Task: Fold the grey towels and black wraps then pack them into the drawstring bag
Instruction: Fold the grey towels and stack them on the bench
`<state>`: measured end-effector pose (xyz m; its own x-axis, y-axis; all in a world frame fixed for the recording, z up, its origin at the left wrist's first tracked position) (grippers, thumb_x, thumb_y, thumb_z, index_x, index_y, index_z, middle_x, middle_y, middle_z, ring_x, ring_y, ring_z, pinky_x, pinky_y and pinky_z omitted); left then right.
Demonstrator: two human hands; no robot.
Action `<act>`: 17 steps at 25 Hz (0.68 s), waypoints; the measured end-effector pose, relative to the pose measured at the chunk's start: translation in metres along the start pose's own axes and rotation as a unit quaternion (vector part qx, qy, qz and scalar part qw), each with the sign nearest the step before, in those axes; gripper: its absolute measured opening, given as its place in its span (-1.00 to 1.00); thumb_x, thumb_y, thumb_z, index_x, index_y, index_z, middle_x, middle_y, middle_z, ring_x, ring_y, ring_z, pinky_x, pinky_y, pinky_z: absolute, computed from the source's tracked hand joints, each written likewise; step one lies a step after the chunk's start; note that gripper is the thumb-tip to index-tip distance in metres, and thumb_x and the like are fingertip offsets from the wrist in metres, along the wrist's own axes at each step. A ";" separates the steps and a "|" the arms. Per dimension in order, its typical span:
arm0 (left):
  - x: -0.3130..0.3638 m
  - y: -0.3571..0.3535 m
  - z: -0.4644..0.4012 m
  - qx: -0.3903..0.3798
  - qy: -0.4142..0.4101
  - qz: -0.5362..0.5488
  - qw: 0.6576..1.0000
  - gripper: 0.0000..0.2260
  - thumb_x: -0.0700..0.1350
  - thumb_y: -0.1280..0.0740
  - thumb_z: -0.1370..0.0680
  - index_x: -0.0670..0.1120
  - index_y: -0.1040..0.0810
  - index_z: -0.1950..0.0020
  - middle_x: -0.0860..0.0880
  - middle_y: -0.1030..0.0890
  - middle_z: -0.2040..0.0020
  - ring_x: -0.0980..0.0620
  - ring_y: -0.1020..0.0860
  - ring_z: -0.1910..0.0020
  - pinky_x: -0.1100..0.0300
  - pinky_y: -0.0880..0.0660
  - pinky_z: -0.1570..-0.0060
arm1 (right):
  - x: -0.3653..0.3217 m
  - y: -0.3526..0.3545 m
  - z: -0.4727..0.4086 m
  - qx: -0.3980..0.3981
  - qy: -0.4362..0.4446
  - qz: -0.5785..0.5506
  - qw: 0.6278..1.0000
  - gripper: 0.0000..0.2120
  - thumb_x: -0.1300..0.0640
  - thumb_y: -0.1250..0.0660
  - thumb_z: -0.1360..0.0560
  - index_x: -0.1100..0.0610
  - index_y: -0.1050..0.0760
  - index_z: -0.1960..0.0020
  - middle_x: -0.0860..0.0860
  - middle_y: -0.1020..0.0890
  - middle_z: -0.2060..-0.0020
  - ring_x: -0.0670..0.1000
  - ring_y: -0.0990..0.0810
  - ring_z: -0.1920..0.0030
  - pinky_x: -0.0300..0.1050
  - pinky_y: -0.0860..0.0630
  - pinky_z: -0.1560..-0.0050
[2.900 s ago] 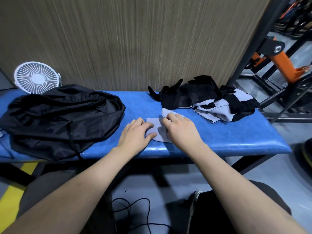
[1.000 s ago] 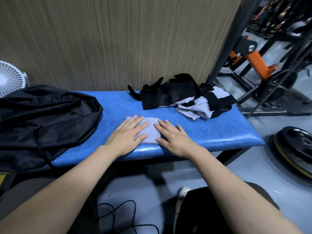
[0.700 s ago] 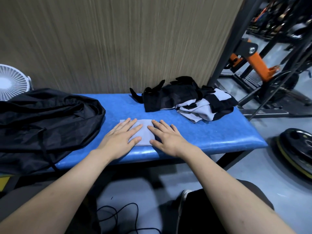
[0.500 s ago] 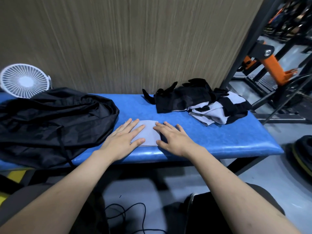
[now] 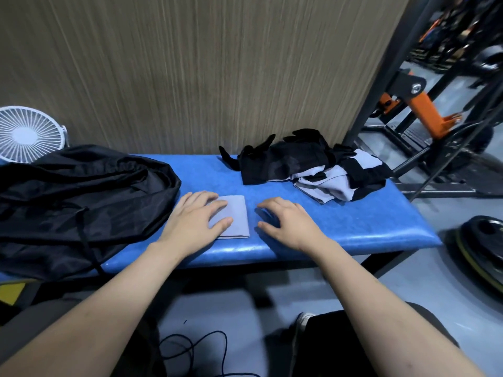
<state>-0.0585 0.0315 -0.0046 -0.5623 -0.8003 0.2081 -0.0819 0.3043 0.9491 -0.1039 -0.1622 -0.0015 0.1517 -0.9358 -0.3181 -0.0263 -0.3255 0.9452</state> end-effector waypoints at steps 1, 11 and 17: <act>0.009 0.003 -0.005 0.024 -0.014 0.007 1.000 -0.46 0.34 -0.06 -0.51 0.12 -0.51 -0.35 0.11 -0.46 -0.31 0.06 -0.35 -0.35 0.13 -0.11 -0.45 | 0.007 0.007 0.002 0.017 -0.008 0.010 1.000 -0.57 -0.14 -0.31 -0.54 -0.02 -0.46 -0.36 -0.09 -0.51 -0.31 0.03 -0.46 -0.32 -0.02 -0.32 -0.31; 0.114 -0.019 -0.053 0.063 -0.082 0.067 0.992 -0.55 0.27 -0.15 -0.50 0.09 -0.58 -0.24 0.14 -0.53 -0.14 0.06 -0.45 -0.19 0.18 -0.22 -0.31 | 0.095 0.048 0.035 0.080 -0.119 0.058 0.988 -0.59 -0.10 -0.35 -0.53 0.01 -0.51 -0.32 -0.04 -0.45 -0.35 0.07 -0.41 -0.36 0.03 -0.33 -0.28; 0.135 -0.039 -0.066 0.054 -0.084 0.076 0.992 -0.61 0.24 -0.21 -0.52 0.11 -0.56 -0.25 0.14 -0.51 -0.14 0.07 -0.44 -0.19 0.18 -0.24 -0.27 | 0.118 0.038 0.036 0.018 -0.180 0.078 0.981 -0.54 -0.16 -0.29 -0.54 -0.01 -0.44 -0.39 -0.03 -0.24 -0.53 0.09 -0.21 -0.49 0.08 -0.22 -0.38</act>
<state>-0.0766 -0.1228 0.0023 -0.7040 -0.6462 0.2948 -0.0689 0.4752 0.8772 -0.1224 -0.2901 -0.0061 -0.2144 -0.9596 -0.1821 -0.0567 -0.1739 0.9831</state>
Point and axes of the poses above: each hand's wrist, its own z-axis away from the middle knuckle, its own y-axis out of the back of the hand, x = y × z, the point moved 9 cm from there along -z, towards the middle knuckle
